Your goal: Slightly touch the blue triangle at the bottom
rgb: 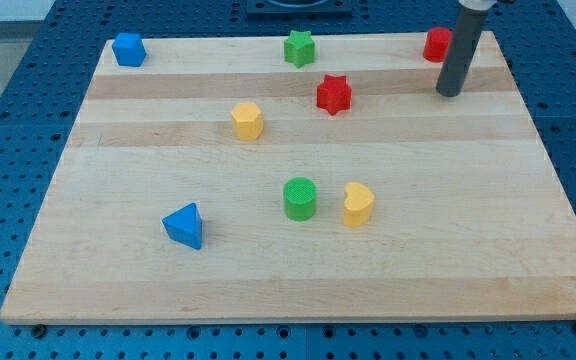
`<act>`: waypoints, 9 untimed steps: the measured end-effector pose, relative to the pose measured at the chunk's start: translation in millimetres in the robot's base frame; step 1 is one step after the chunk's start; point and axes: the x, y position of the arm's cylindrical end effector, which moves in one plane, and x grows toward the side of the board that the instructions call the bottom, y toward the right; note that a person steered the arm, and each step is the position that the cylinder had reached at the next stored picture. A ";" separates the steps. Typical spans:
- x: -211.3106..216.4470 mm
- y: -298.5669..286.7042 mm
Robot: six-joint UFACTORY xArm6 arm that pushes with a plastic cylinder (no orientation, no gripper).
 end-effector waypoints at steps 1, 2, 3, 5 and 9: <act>16.2 -4.7; 20.3 -33.2; 20.3 -68.1; 45.7 -154.3; 147.4 -398.4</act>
